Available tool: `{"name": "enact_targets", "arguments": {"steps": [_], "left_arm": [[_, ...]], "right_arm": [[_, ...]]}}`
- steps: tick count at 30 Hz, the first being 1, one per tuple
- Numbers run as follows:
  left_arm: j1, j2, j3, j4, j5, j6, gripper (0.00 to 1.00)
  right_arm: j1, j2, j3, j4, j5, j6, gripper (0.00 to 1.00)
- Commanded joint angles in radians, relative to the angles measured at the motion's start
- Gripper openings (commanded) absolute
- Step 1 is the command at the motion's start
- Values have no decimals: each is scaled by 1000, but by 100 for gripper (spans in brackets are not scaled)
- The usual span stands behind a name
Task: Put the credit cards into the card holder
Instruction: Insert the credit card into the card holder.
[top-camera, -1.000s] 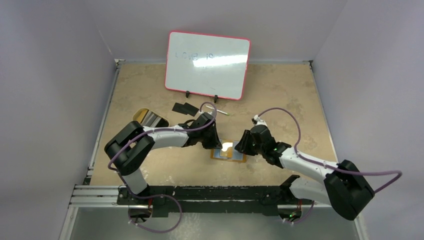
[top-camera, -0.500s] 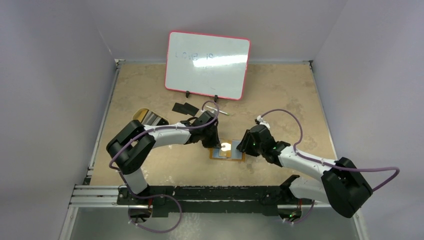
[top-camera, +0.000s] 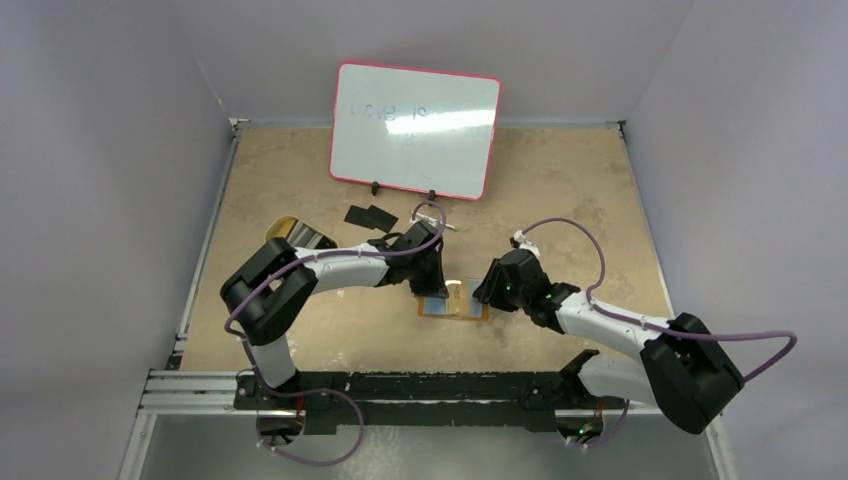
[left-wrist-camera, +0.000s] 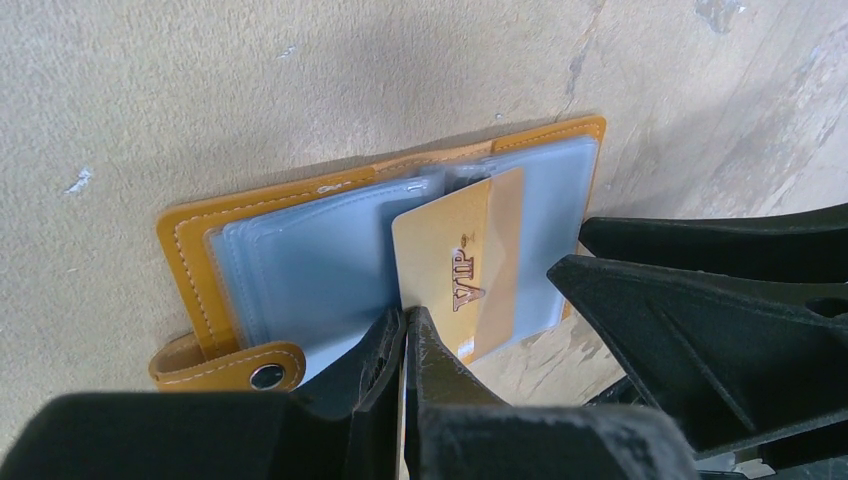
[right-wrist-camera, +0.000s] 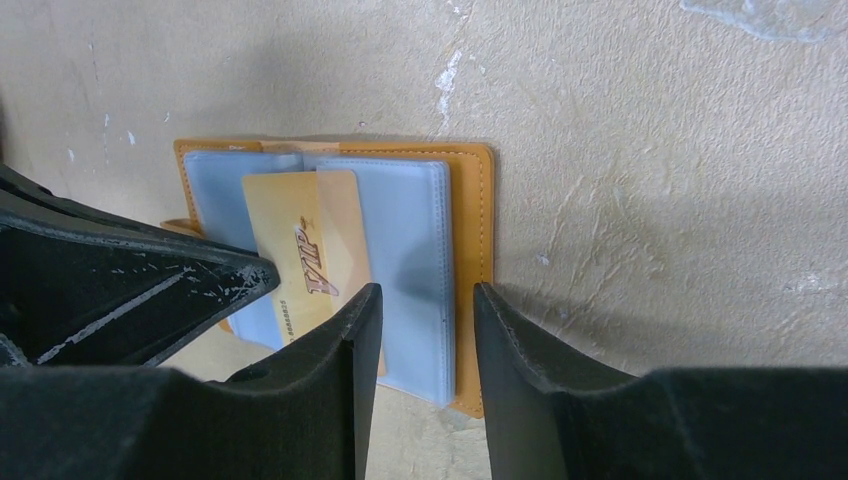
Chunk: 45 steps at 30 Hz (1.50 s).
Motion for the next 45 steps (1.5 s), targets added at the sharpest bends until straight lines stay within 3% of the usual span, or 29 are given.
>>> {"name": "enact_targets", "arguments": {"steps": [1,12,16,24,31,38,45], "left_arm": [[-10,-10,22,-58,-8,60,0],[-14,42,11,178,57,-44,0],[-17,52,25,186,51,-57,5],[-17,19,51,154,-5,-35,24],[-35,63,10,319,53,-120,25],[-39,27,43,249,35,-75,26],[-38,-70,30,74,-120,12,33]], "right_arm": [[2,18,-7,-24,2,0,41],[2,36,-15,44,-49,-7,41],[3,40,-21,55,-52,4,40],[2,9,-32,46,-45,18,40],[2,5,-40,53,-48,23,40],[2,-4,-6,24,-6,-13,39],[3,-41,34,-52,35,-40,41]]}}
